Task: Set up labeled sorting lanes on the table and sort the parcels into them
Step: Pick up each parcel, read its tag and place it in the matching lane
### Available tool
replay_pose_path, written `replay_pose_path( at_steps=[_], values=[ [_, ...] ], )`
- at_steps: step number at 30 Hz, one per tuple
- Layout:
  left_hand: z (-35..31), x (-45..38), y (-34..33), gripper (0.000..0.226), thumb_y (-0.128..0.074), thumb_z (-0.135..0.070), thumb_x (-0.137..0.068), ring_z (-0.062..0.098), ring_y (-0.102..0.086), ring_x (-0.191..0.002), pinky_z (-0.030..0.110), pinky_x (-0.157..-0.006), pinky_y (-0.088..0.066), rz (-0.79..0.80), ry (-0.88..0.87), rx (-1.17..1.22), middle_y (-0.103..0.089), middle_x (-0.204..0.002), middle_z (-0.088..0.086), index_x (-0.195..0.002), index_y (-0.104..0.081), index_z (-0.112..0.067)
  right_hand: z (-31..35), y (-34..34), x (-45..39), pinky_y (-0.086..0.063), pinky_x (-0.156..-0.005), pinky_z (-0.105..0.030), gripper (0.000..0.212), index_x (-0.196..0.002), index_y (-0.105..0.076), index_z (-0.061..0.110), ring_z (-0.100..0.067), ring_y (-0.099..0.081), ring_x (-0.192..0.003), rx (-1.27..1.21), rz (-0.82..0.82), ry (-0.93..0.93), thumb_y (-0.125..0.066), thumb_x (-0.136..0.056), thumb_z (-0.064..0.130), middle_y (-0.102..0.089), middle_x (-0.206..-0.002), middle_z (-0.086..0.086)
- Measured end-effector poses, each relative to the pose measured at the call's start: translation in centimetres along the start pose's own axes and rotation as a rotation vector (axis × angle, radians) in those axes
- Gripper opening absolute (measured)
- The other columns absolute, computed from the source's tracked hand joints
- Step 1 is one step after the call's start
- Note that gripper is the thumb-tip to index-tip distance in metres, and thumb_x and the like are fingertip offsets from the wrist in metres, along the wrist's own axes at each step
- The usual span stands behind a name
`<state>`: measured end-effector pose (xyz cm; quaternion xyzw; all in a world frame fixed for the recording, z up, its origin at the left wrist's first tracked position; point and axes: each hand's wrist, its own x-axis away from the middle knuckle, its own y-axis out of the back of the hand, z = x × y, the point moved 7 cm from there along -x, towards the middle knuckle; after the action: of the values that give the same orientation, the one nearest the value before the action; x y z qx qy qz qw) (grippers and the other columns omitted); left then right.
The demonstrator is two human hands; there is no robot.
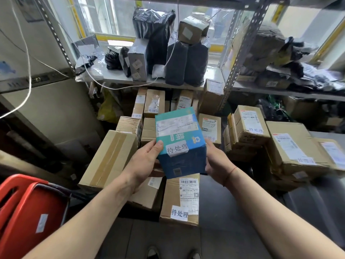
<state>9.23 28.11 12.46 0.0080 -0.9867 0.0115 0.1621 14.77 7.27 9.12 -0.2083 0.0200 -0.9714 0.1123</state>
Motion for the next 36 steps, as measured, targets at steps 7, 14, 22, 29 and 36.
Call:
replay_pose_path(
  at_steps=[7,14,22,29,36],
  values=[
    [-0.4,-0.3,-1.8,0.028,-0.044,-0.043,-0.112,0.016,-0.074,-0.108,0.036,-0.078,-0.064,0.081,-0.072,-0.041,-0.077,-0.113,-0.012,-0.130,-0.064,-0.037,0.9,2.1,4.1,-0.037,-0.117,-0.061,0.062,-0.153,-0.049,0.041,-0.019,-0.047,-0.148,-0.065,0.167,-0.006,-0.053,-0.096,0.068,-0.057,-0.154,0.007],
    [-0.9,-0.6,-9.0,0.025,-0.045,-0.036,-0.112,0.008,-0.074,-0.108,0.028,-0.077,-0.063,0.261,-0.073,-0.053,-0.077,-0.115,-0.013,-0.132,-0.059,-0.043,0.7,8.5,7.8,-0.042,-0.116,-0.062,0.071,-0.152,-0.052,0.029,-0.025,-0.060,-0.137,-0.048,0.056,0.003,-0.064,-0.091,0.062,-0.064,-0.147,-0.004],
    [3.5,-1.9,-19.0,0.022,-0.051,-0.019,-0.111,0.011,-0.073,-0.105,0.033,-0.075,-0.065,0.269,0.110,-0.107,-0.076,-0.117,-0.002,-0.125,-0.056,-0.035,-1.9,18.4,10.2,-0.062,-0.094,-0.039,0.029,-0.136,-0.055,0.052,-0.012,-0.068,-0.118,0.337,-0.072,-0.085,-0.038,-0.113,0.043,-0.072,-0.127,0.016],
    [9.9,-4.1,-25.0,0.023,-0.054,-0.012,-0.110,0.018,-0.075,-0.106,0.037,-0.076,-0.066,0.156,0.246,-0.112,-0.076,-0.120,0.004,-0.119,-0.062,-0.031,-7.1,25.5,7.2,-0.064,-0.093,-0.044,0.032,-0.141,-0.063,0.029,-0.010,-0.071,-0.113,0.408,-0.192,-0.126,-0.053,-0.110,0.033,-0.074,-0.125,0.007],
    [13.2,-7.1,-28.7,0.038,-0.055,-0.008,-0.108,0.023,-0.074,-0.111,0.042,-0.080,-0.066,0.128,0.320,-0.094,-0.074,-0.126,0.006,-0.144,-0.054,-0.021,-10.3,28.4,5.0,-0.064,-0.091,-0.049,0.042,-0.142,-0.059,0.023,-0.022,-0.071,-0.115,0.387,-0.336,-0.208,-0.060,-0.103,0.010,-0.071,-0.131,-0.004]
  ],
)
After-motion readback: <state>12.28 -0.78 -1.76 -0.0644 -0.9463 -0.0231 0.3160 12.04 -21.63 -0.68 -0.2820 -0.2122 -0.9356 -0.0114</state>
